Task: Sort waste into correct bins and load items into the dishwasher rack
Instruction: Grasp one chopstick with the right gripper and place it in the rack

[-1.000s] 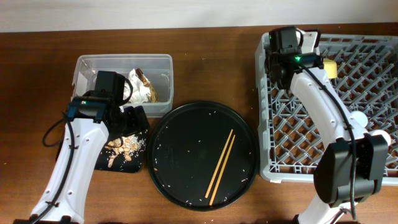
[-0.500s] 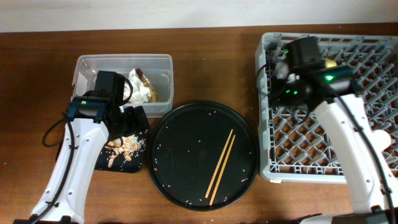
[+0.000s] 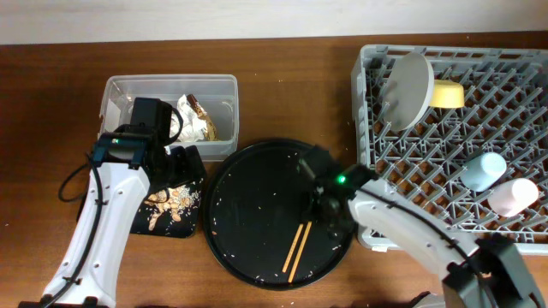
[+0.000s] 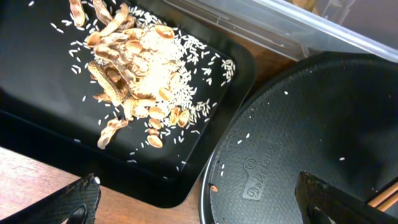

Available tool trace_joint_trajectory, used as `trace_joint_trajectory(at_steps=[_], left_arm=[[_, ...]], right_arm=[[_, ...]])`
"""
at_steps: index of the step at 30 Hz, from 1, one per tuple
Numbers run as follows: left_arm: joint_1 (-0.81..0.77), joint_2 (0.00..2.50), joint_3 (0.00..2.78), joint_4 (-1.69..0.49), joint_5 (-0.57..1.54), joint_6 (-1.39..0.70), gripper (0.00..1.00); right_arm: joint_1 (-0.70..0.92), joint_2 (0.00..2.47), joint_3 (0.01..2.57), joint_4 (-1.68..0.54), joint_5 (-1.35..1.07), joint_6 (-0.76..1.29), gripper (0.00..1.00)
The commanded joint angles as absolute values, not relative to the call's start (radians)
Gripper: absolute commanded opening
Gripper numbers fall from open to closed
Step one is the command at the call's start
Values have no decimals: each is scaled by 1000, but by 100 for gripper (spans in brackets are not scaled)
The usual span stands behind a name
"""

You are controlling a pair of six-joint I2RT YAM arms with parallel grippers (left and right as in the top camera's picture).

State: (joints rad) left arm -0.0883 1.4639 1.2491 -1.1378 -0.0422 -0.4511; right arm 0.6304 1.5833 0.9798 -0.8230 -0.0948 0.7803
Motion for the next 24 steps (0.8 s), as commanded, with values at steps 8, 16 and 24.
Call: trace_joint_trajectory(at_steps=[8,16,24], left_arm=[[-90,1449,1254,-1139,-48,-459,99],[-91,1449,1254,-1142,-49,-459,99],[-91,1449,1254,-1145,-46,-459,99]], right_arm=[[651,1687,888,-717,-52,926,62],[650,1742,888,-711,-57,926,39],[648,1739,889,-704,-107,926,13]])
